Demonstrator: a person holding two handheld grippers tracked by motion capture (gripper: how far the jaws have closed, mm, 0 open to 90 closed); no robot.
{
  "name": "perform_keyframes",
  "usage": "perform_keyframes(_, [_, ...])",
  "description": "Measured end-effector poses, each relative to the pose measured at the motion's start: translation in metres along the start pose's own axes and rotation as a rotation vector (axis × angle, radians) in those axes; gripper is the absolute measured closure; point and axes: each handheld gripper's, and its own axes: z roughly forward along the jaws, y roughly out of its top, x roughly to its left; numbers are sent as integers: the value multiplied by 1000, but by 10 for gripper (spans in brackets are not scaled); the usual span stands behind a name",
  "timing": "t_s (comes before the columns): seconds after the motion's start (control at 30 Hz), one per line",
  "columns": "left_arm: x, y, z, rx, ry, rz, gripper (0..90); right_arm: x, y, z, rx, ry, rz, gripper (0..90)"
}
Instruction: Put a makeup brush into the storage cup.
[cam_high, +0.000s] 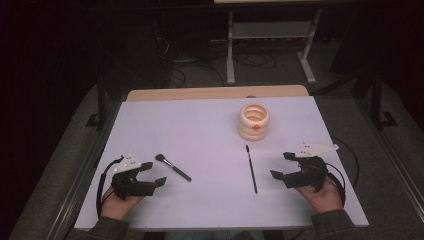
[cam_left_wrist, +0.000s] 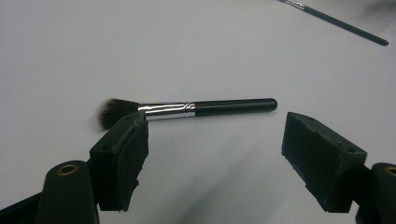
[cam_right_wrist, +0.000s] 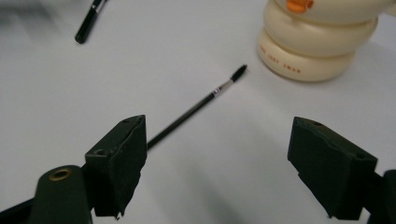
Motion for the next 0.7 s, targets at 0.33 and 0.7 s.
perform_keyframes(0.33, [1,0,-3,-10,6,-6,224,13,28,11,29,61,4,185])
perform_keyframes(0.7, [1,1,-6,-15,5,-4,223,19,54,30,99,110,-9,200])
